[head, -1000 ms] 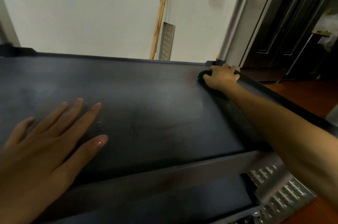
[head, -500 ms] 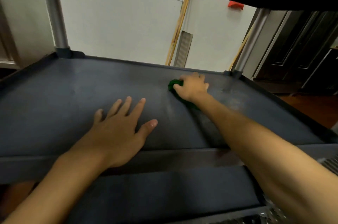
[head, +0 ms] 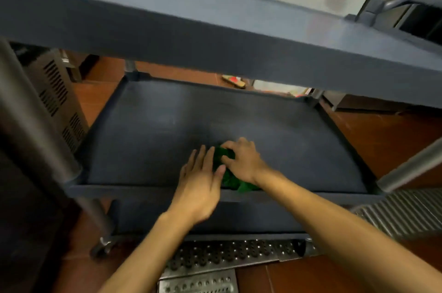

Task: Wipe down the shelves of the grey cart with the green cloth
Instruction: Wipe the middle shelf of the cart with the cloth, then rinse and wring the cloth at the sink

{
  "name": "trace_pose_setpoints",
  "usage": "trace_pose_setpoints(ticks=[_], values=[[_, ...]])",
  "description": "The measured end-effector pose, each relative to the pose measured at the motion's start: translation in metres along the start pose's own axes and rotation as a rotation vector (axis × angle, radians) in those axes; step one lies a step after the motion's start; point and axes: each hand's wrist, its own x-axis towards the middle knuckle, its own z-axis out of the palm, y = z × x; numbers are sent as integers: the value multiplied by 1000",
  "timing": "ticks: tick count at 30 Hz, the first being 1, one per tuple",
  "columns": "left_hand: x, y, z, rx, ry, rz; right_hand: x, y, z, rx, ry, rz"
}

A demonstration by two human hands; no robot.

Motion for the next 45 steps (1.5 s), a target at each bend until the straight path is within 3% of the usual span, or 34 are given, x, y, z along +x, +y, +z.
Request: trace_pose_setpoints(ticks=[8,11,18,26,32,34,38,41,45], values=[[-91,93,-106,-479,22,-210,-117,-99,-100,308,-26,-31],[-127,132,-152,-523,35,-302,-159,-133,-149,364,-64,-123],[-183,199,-266,-395,27,-100,-221,-213,-292,751,-69,-238],[-178,297,-371,-508,483,-124,-251,-296,-431,998,-25,-481],[-190,331,-423,-561,501,-55,-261,-330,-501,1172,-53,-600],[-201,336,-434,-512,536,-47,-264,-342,-528,1305,-105,-645],[-218,347,-463,-391,799,-109,-271,-356,-572,1536,-285,-743],[-234,361,-494,-356,979,-157,-272,-355,-578,1527,-373,-821],[-268,389,-531,-593,1132,-224,-274,-339,-548,1312,-404,-838]])
